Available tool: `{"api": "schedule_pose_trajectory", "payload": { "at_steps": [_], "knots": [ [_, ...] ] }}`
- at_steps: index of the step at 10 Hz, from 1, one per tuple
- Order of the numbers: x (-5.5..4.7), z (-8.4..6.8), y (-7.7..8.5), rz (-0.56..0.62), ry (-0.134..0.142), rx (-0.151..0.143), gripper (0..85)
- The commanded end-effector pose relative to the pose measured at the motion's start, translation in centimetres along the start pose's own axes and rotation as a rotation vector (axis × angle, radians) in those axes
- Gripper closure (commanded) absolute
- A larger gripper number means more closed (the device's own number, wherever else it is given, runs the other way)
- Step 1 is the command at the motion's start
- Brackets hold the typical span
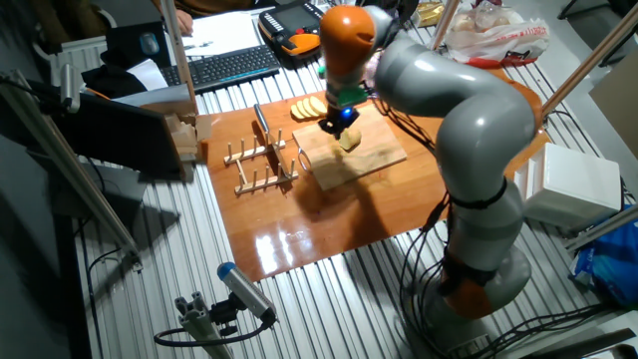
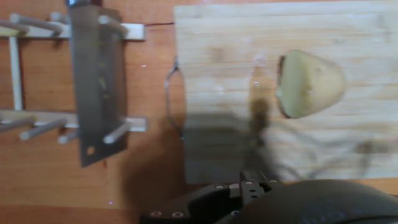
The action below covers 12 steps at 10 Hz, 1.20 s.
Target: Chop the potatoes
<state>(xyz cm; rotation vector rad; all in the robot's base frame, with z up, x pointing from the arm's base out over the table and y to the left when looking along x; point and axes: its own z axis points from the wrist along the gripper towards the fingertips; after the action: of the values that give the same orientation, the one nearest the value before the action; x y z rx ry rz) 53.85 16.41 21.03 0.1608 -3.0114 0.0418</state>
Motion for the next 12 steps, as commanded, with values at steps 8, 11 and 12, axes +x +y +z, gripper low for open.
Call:
{"api": "schedule_pose_trajectory", "payload": {
  "at_steps": [8, 11, 12],
  "knots": [
    [-0.55, -0.24, 6.72, -0.042, 0.027, -0.057, 85.0],
    [-0.55, -0.24, 6.72, -0.087, 0.005, -0.038, 85.0],
    [-0.55, -0.24, 6.72, -0.104, -0.022, -0.053, 85.0]
  ]
}}
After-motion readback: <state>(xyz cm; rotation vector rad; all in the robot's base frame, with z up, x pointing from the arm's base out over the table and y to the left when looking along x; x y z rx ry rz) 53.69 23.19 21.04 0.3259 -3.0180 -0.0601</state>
